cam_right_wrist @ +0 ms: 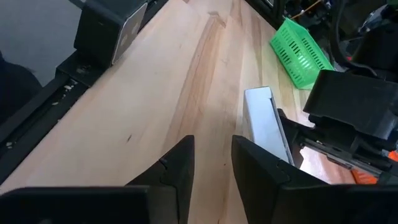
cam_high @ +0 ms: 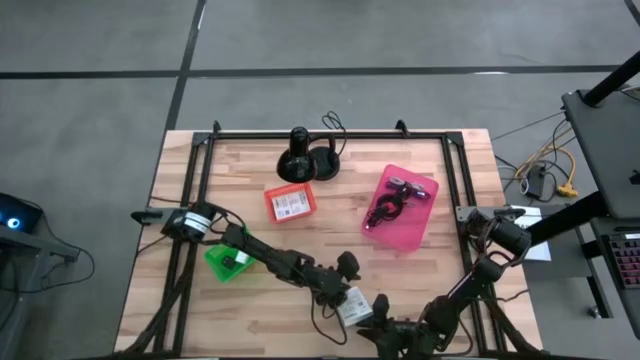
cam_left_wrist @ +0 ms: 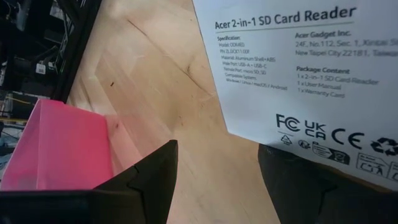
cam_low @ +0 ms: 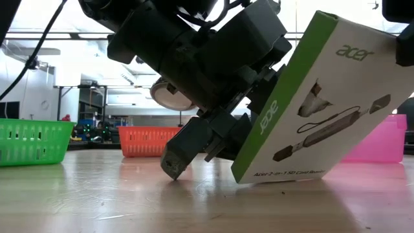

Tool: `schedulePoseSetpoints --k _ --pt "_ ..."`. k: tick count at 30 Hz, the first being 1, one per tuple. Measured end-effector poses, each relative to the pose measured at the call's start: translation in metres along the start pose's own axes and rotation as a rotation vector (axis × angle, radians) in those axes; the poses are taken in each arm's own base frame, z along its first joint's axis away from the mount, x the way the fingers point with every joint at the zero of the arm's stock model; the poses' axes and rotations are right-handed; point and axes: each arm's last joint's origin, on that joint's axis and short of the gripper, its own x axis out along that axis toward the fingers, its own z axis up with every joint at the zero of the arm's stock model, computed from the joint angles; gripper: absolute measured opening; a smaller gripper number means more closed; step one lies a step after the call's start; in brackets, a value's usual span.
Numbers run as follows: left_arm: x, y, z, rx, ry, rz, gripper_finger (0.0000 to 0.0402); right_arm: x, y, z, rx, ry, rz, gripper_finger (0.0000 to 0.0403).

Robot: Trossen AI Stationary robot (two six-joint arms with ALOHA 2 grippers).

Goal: Pick and place items into bin
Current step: Stack the card reader box on top of the card reader box in the orange bin

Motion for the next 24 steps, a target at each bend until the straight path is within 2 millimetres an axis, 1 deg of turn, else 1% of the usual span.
schedulePoseSetpoints --k 7,8,10,14,16,24 --pt "0.0002 0.0001 -0.0001 -0.004 -0.003 -0.001 0.0208 -0.0001 -0.0023 0.0 -0.055 0.001 -0.08 0.0097" --pt "0.0006 0.0016 0.0026 -0.02 -0.043 0.005 0.0208 0.0006 -0.0024 -0.0026 -0.067 0.012 -0.083 0.01" --pt "0.0003 -0.0027 0.0035 -0.018 -0.042 -0.018 0.0208 0.0044 -0.0023 -0.0073 -0.082 0.032 -0.086 0.0106" --pt "0.0007 -0.0013 0.0025 -0.056 -0.046 -0.02 0.0208 0.002 -0.0031 -0.0049 -0.066 0.023 -0.085 0.0119" --pt "0.0007 -0.0013 0.0022 -0.057 -0.04 -0.015 0.0208 0.003 -0.0033 -0.0072 -0.062 0.032 -0.084 0.0124" --pt "0.0009 -0.0009 0.0011 -0.057 -0.029 -0.011 0.0208 0.0028 -0.0031 -0.0061 -0.052 0.026 -0.082 0.0127"
